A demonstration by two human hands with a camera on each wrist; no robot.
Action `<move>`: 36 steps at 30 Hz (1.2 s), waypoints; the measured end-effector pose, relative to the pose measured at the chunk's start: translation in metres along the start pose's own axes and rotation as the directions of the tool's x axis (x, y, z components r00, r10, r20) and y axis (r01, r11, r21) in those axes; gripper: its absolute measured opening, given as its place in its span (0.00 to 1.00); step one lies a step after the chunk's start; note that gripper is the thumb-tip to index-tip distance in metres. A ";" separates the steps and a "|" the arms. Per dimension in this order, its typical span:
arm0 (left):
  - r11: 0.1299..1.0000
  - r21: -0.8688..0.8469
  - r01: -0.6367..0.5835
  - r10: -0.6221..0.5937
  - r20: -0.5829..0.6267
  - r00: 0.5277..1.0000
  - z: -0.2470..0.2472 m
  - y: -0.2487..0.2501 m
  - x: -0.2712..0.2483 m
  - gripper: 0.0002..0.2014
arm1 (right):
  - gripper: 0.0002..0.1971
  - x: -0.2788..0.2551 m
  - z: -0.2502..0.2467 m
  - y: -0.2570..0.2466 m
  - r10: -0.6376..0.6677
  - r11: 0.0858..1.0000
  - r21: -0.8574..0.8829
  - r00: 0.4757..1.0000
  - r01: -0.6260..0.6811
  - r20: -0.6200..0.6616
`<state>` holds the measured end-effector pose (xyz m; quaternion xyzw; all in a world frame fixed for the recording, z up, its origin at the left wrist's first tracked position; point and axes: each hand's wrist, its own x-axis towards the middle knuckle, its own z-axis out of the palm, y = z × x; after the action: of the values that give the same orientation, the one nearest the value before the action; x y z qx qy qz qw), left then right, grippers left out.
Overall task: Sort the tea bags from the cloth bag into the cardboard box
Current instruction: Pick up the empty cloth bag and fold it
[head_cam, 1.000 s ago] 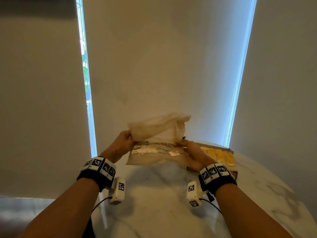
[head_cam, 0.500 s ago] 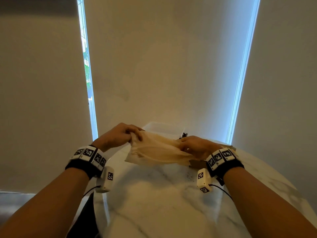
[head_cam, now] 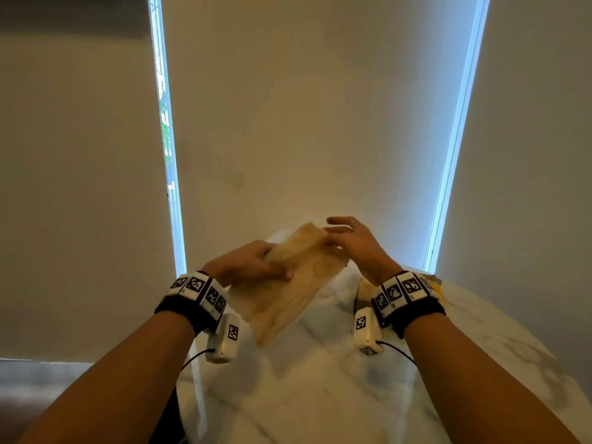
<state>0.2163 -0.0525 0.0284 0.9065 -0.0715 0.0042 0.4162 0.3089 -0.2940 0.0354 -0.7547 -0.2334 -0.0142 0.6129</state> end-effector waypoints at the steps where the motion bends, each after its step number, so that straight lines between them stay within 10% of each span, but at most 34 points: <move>1: 0.994 -0.106 -0.029 0.023 -0.060 0.998 0.003 -0.003 0.000 0.21 | 0.30 -0.002 -0.002 0.002 0.045 0.989 0.144 0.998 -0.038 -0.045; 6: 0.946 -0.290 -0.143 0.062 -0.271 0.961 0.023 -0.005 0.004 0.24 | 0.37 -0.027 0.026 0.029 0.193 0.936 0.240 0.946 -0.257 0.260; 14: 0.876 -0.431 -0.215 0.099 -0.275 0.956 0.022 -0.025 0.001 0.12 | 0.14 -0.026 0.026 0.058 0.258 0.851 0.427 0.952 -0.305 0.167; 19: 0.931 -0.282 -0.230 0.139 -0.309 0.941 0.021 -0.025 0.006 0.21 | 0.36 -0.028 0.013 0.058 0.333 0.592 0.597 0.839 -0.541 0.430; 21: 0.966 -0.091 -0.242 0.211 -0.268 0.940 0.019 -0.022 0.007 0.25 | 0.43 -0.027 0.012 0.054 0.371 0.682 0.411 0.771 -0.605 0.518; 24: 0.965 0.020 -0.262 0.257 -0.282 0.924 0.020 -0.012 0.013 0.30 | 0.29 -0.026 0.020 0.040 0.392 0.896 0.042 0.832 -0.442 0.393; 26: 0.945 -0.213 -0.247 0.152 -0.380 0.912 0.025 -0.009 0.021 0.25 | 0.22 -0.019 0.023 0.038 0.330 0.940 0.015 0.921 -0.340 0.209; 30: 0.503 -0.864 -0.018 -0.162 -0.115 0.980 0.033 -0.009 0.022 0.18 | 0.15 -0.005 0.029 0.039 0.172 0.985 -0.016 0.983 -0.173 -0.064; 33: 0.545 -0.833 0.096 -0.157 0.011 0.988 0.045 -0.002 0.020 0.33 | 0.11 -0.005 0.046 0.034 -0.024 0.975 -0.219 0.980 -0.021 -0.198; 36: 0.649 -0.759 0.045 -0.104 -0.030 0.994 0.049 0.010 0.025 0.35 | 0.12 -0.016 0.069 0.024 -0.164 0.930 -0.341 0.985 0.134 -0.058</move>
<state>0.2376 -0.0991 0.0056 0.6518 -0.0147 -0.0109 0.7582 0.2857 -0.2381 -0.0091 -0.8269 -0.2578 -0.1324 0.4820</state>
